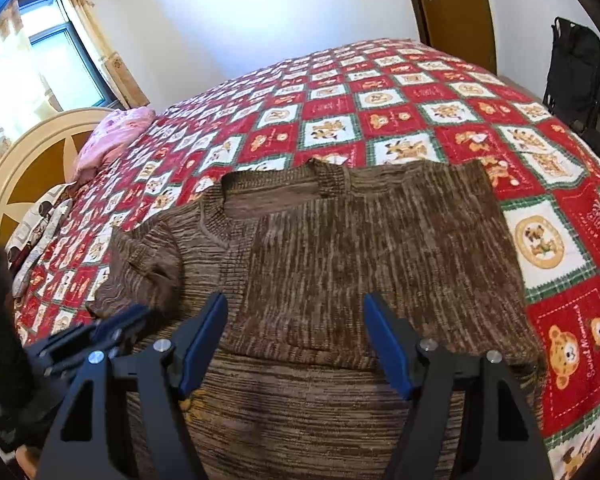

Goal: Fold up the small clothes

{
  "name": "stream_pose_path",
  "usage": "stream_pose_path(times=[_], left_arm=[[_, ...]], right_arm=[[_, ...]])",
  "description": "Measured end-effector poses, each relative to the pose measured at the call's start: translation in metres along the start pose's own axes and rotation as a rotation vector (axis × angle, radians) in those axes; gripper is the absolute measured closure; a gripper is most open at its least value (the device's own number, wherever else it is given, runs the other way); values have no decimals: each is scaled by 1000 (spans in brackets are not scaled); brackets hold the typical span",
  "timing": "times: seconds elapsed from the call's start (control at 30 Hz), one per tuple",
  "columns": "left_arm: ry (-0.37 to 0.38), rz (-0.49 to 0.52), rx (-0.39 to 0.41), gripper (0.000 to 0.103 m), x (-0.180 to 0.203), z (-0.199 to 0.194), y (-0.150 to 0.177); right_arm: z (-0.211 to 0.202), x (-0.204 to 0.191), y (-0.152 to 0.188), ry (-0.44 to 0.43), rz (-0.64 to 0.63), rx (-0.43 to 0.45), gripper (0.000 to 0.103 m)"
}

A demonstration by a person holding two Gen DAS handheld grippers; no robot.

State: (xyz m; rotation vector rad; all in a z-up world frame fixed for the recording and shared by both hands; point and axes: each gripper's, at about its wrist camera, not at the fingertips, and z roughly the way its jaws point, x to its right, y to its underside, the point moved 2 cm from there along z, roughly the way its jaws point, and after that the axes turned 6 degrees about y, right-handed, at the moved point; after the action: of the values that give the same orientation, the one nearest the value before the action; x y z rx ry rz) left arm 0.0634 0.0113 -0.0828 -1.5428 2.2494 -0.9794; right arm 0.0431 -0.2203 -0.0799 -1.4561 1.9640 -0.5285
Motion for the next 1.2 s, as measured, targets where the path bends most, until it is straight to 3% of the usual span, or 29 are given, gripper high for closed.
stream_pose_path(times=[0.07, 0.2, 0.37, 0.5, 0.63, 0.73, 0.8, 0.93, 1.07, 1.13, 1.2], left_arm=[[-28, 7, 39, 79, -8, -19, 12], [-78, -114, 104, 54, -47, -47, 27], [-189, -181, 176, 54, -90, -77, 25], [-269, -203, 204, 54, -117, -92, 27], [-235, -250, 169, 54, -132, -87, 36], [-219, -244, 138, 53, -128, -75, 39], [-197, -237, 113, 53, -121, -63, 38], [-221, -232, 70, 53, -114, -42, 36], [-294, -262, 30, 53, -122, -27, 40], [-286, -318, 13, 53, -133, -23, 44], [-268, -351, 32, 53, -138, -25, 47]], right_arm=[[-2, -5, -3, -9, -16, 4, 29], [-5, -38, -17, -44, -132, 39, 29], [20, -117, -19, -100, -433, 49, 30], [53, -164, -5, -63, -688, 75, 36], [97, -178, 1, -15, -775, -11, 57], [114, -174, -5, -35, -724, -95, 85], [106, -168, -13, -98, -628, -110, 91], [78, -137, -32, -213, -375, -97, 93], [51, -91, -44, -357, -85, -69, 93], [52, -72, -47, -373, 18, -67, 93], [64, -57, -46, -314, 56, -81, 93]])
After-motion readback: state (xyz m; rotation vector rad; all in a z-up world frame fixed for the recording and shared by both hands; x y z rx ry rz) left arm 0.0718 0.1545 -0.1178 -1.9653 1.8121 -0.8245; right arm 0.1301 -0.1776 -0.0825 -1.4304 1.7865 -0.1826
